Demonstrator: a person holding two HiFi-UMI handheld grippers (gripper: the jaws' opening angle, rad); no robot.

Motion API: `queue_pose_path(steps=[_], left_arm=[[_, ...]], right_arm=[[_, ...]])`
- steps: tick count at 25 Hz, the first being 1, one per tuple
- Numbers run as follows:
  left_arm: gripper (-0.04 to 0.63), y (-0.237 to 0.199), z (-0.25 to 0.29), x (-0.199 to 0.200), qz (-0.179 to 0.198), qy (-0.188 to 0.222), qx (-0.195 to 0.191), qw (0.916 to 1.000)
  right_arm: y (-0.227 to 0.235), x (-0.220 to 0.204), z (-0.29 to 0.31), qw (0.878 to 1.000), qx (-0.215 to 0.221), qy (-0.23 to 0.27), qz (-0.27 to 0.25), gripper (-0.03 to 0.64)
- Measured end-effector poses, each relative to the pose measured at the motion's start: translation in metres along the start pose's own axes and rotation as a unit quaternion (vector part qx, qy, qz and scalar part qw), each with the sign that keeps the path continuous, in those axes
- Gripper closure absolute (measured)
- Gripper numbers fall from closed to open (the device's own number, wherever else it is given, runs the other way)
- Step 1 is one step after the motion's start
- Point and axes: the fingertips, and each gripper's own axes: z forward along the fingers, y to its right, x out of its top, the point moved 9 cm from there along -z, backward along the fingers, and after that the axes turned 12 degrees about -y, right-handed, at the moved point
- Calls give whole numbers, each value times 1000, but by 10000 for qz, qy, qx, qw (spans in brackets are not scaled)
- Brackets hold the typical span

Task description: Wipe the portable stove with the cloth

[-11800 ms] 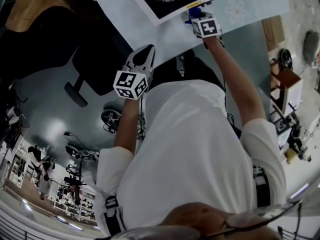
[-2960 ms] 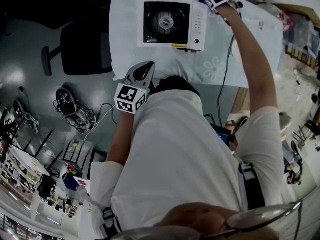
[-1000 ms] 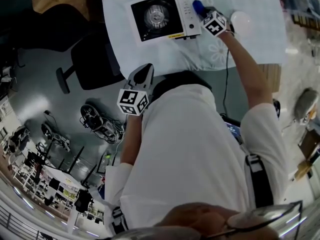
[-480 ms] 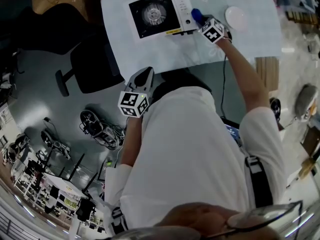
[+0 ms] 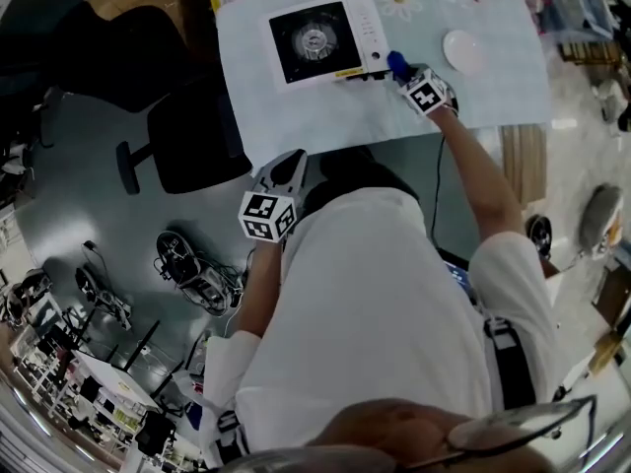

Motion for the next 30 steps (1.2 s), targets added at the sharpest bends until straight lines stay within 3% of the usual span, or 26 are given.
queue_pose_path(steps=[8,20,30], left_arm=[[557,9,-15,-15,102,168,-26,9998],[557,22,-16,-22,117,327,-119,9993],[557,53,-14,-20,-29,490,198,9986]], right_arm=[[-20,-31,-36,9974,41,293,650,522],[-60,-75,-115,9877,-18,1072,1134,520],[-63,-112,-166,9781,-28,1598,1332,520]])
